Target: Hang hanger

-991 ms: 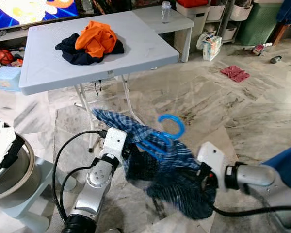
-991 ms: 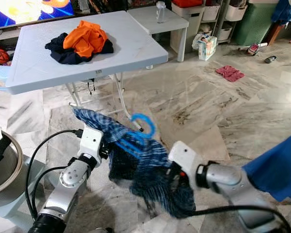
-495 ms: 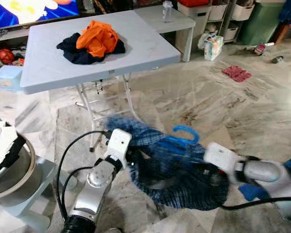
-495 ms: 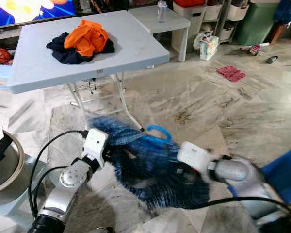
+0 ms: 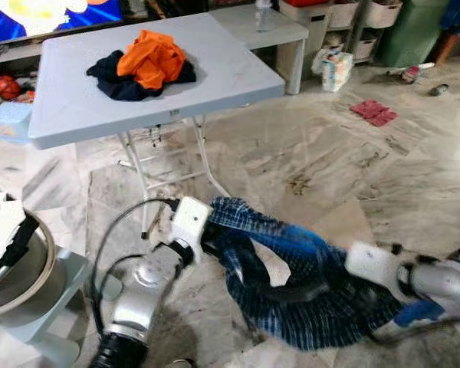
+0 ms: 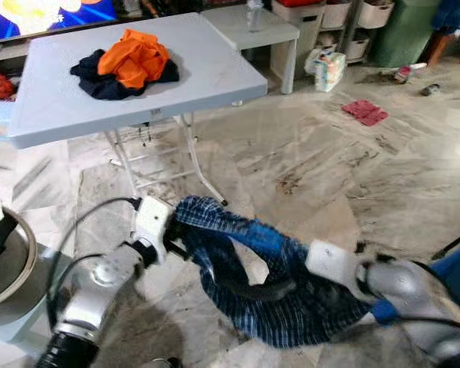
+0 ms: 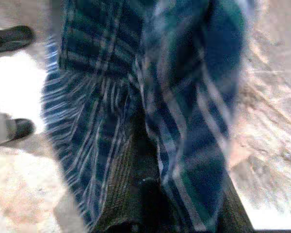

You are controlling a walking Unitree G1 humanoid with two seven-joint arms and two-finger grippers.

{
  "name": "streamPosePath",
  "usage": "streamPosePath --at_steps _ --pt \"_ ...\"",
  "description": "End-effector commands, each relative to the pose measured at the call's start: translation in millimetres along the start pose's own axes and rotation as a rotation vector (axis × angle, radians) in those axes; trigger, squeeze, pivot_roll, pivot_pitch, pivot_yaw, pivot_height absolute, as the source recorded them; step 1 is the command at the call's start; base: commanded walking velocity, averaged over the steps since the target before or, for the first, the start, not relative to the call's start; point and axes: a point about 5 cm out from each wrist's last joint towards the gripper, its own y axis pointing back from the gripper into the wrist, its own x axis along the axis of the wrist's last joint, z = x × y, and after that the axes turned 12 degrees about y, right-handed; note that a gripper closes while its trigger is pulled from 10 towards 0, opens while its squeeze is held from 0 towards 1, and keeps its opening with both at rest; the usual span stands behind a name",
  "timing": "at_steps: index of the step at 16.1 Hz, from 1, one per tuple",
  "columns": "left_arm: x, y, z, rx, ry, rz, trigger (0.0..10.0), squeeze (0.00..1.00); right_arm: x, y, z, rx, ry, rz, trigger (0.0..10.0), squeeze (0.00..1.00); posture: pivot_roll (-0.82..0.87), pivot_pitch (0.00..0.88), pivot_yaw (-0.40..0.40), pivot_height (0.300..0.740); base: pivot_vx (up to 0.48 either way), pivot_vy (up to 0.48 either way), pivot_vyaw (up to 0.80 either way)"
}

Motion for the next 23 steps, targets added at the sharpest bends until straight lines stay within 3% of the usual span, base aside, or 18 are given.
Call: streamPosePath --at_steps 1,5,9,10,12,15,18,19,23 --pt "2 3.0 -14.4 0.030 -0.005 -0.018 0.0 0.00 -2 26.2 8.8 0.024 -0.015 0.048 10.0 0.00 -0.07 0.093 0.014 0.740 0.000 0.000 0.00" --pt "-7 6.0 -20.4 0.022 -0.008 -0.070 0.0 0.00 -11 81.5 20.9 0.069 -0.114 0.150 10.0 0.00 -0.10 0.099 0.020 0.740 0.000 0.000 0.00" --pt "-14 3.9 -15.7 0.001 0.037 -0.097 0.0 0.00 6 113.0 21.8 0.135 -0.174 0.311 10.0 0.00 -0.10 0.100 0.031 0.740 0.000 0.000 0.00" --pt "-14 4.0 -16.8 0.007 0.034 -0.096 0.0 0.00 6 114.4 21.1 0.144 -0.172 0.312 10.0 0.00 -0.10 0.101 0.031 0.740 0.000 0.000 0.00" --pt "-7 5.0 -31.8 0.076 0.100 -0.067 0.0 0.00 -2 121.2 3.6 0.275 -0.125 0.211 10.0 0.00 -0.11 0.102 0.027 0.740 0.000 0.000 0.00" --pt "-5 3.3 -31.8 0.077 0.142 -0.052 0.0 0.00 -15 122.1 -9.9 0.338 -0.058 0.075 10.0 0.00 -0.11 0.102 0.029 0.740 0.000 0.000 0.00" --pt "-23 3.2 -16.2 0.005 0.133 -0.153 0.0 0.00 17 125.6 -0.2 0.276 -0.134 0.292 10.0 0.00 -0.11 0.100 0.035 0.740 0.000 0.000 0.00" --pt "-33 5.3 -5.7 -0.039 0.127 -0.197 0.0 0.00 35 132.7 18.0 0.182 -0.191 0.457 10.0 0.00 -0.11 0.098 0.034 0.740 0.000 0.000 0.00" --pt "-40 5.7 13.8 -0.088 0.143 -0.206 0.0 0.00 51 142.5 45.9 0.027 -0.262 0.691 10.0 0.00 -0.11 0.093 0.029 0.740 0.000 0.000 0.00"
